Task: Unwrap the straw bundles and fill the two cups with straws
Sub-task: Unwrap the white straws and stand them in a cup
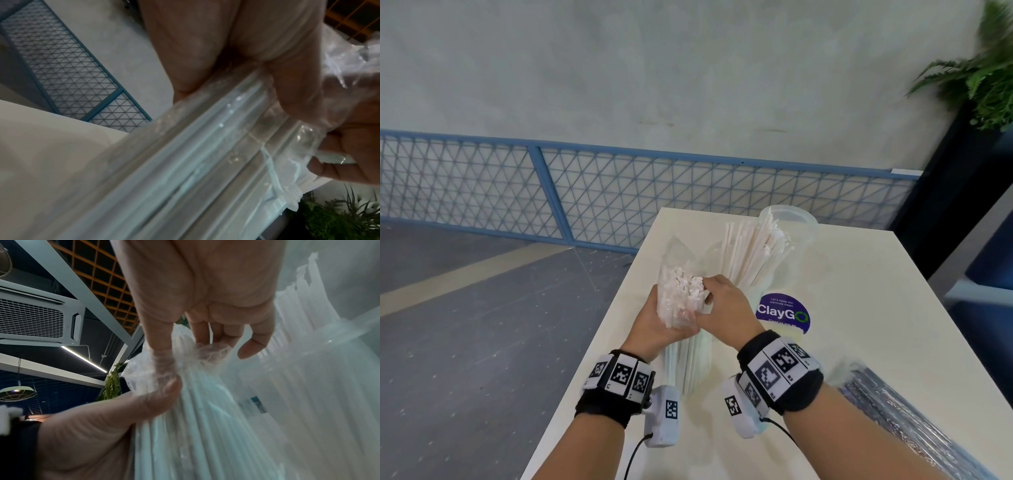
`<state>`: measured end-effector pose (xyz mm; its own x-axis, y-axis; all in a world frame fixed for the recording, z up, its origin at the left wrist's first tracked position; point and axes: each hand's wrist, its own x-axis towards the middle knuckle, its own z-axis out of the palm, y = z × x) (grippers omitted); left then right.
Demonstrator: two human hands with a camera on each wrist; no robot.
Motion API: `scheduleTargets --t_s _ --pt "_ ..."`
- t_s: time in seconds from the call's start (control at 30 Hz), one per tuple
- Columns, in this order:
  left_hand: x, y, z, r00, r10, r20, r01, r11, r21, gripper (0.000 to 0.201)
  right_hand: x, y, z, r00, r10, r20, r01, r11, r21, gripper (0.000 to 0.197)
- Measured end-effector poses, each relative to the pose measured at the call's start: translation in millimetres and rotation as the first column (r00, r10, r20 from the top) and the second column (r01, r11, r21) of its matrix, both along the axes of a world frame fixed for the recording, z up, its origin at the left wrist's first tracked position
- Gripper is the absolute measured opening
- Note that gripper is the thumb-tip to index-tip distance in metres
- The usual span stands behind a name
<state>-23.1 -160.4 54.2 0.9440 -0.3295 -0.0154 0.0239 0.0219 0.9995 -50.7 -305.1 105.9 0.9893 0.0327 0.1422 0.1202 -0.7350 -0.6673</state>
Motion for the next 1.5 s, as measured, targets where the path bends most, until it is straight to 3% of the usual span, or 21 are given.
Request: scheduleTargets --t_s 0.1,0.2,0.33,0.5,0.63,0.8,0.87,1.1,1.23,1.3,1.4,1.43,1.5 --pt "-1.3 -0.3 1.0 1.0 0.001 0.005 -0.001 1.0 -0.005 0.081 2.4 -1.1 -0.7 0.999 0.007 -0.05 -0.007 1.0 0.004 0.054" --pt "-0.6 -0.2 -0.3 1.0 0.011 0.017 -0.011 1.0 0.013 0.094 2.3 -1.7 -7.8 0.999 -0.033 -0.027 0.035 0.994 0.107 0.055" --pt "1.5 -3.4 -0.5 0.998 0.052 0.03 -0.053 0.998 0.032 0.101 -1.1 1.5 -21.5 0.991 -0.114 0.064 0.092 0.957 0.274 0.04" --pt "4.7 -2.9 -3.4 0.997 0.077 0.018 -0.078 0.995 0.06 0.1 -0.7 -2.1 -17.6 0.979 -0.169 0.111 0.117 0.92 0.375 0.015" --pt "5.2 -3.2 -3.6 0.996 0.078 0.041 -0.081 0.994 0.078 0.092 1.8 -5.4 3.4 0.963 -0.175 0.205 0.06 0.88 0.471 0.027" --pt "6.5 -7.5 -3.5 0.997 0.074 0.036 -0.076 0.996 0.047 0.083 -1.2 -10.8 33.2 0.965 -0.147 0.216 -0.034 0.748 0.663 0.012" --pt "6.1 -8.0 -3.1 0.997 0.066 0.032 -0.067 0.997 0.026 0.079 -1.4 -13.1 41.7 0.963 -0.133 0.236 -0.083 0.684 0.725 0.019" --pt "3.4 -8.1 -0.4 0.995 0.097 0.024 -0.097 0.995 0.002 0.065 3.6 -18.4 73.3 0.934 -0.166 0.318 -0.137 0.653 0.745 0.014" --pt "4.2 -8.1 -0.1 0.993 0.12 0.014 -0.12 0.993 -0.004 0.065 8.8 -22.1 75.2 0.952 -0.186 0.245 -0.07 0.644 0.762 0.015" --pt "4.0 -9.2 0.9 0.992 0.123 0.019 -0.123 0.992 -0.012 0.07 7.1 -26.5 66.8 0.982 -0.102 0.158 -0.057 0.642 0.765 0.017" --pt "4.1 -9.2 3.1 0.992 0.121 0.036 -0.121 0.992 -0.021 0.075 0.9 -30.4 41.9 0.999 0.04 0.033 -0.052 0.777 0.627 0.027" --pt "4.3 -9.6 3.2 0.993 0.112 0.044 -0.111 0.994 -0.019 0.077 -0.5 -29.4 33.7 1.0 0.028 0.012 -0.029 0.806 0.592 0.027" --pt "4.8 -11.4 2.9 0.993 0.105 0.059 -0.106 0.994 0.013 0.08 -1.0 -26.0 25.0 0.998 -0.063 0.01 0.044 0.787 0.615 0.021"
